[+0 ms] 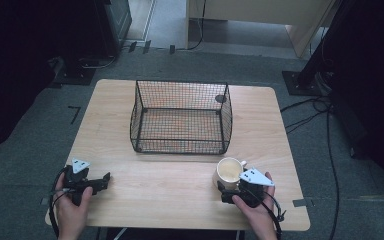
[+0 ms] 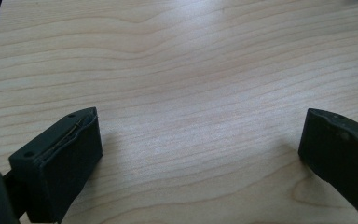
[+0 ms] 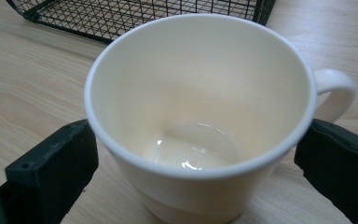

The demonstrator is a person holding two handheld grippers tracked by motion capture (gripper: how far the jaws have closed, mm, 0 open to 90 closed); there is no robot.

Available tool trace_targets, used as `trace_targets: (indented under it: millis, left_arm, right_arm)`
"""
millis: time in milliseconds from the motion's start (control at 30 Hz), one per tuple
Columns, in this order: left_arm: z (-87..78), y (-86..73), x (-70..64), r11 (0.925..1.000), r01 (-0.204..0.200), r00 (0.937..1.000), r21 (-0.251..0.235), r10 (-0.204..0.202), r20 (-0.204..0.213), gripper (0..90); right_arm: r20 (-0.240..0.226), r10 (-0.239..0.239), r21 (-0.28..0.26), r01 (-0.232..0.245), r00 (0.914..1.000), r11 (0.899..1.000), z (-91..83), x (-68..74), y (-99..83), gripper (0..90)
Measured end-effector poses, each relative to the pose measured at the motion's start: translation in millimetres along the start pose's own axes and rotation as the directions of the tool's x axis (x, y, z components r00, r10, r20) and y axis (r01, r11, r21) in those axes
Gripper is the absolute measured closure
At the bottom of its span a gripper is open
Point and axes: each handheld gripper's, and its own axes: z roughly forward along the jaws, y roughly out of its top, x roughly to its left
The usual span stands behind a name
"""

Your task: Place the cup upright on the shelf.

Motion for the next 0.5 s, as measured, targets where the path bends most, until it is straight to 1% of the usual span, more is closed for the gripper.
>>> trace_targets:
  millis: [33,200,233,267,367,467,500]
  left_arm:
    - [0.0,0.0,0.0,1.0,0.0,1.0,0.0,0.0,0.0,0.0]
    - [0.0,0.0,0.1,1.0,0.0,1.0,0.001,0.0,0.0,0.0]
    - [0.0,0.0,0.1,1.0,0.0,1.0,0.001,0.0,0.0,0.0]
    - [-0.1,0.0,0.1,1.0,-0.001,1.0,0.001,0.001,0.0,0.0]
    - [0.0,0.0,0.1,1.0,-0.001,1.0,0.0,0.001,0.0,0.0]
    - [0.0,0.0,0.1,1.0,0.0,1.0,0.0,0.0,0.0,0.0]
    - [0.0,0.0,0.1,1.0,-0.001,1.0,0.001,0.001,0.0,0.0]
  right_arm:
    - [0.0,0.0,0.0,0.0,1.0,1.0,0.0,0.0,0.0,0.0]
    - [0.009,0.049,0.0,-0.049,0.9988,0.999,11.7,0.5,1.5,0.0]
    - [0.009,0.049,0.0,-0.049,0.9988,0.999,11.7,0.5,1.5,0.0]
    - [0.021,0.062,0.0,-0.062,0.9979,0.998,15.4,1.2,2.1,0.0]
    - [0.026,0.081,-0.005,-0.081,0.9964,0.997,19.5,2.6,2.9,0.0]
    - [0.036,0.079,-0.007,-0.078,0.9962,0.997,21.9,4.3,3.4,0.0]
    - [0.047,0.073,-0.009,-0.073,0.9962,0.997,23.0,5.3,3.6,0.4]
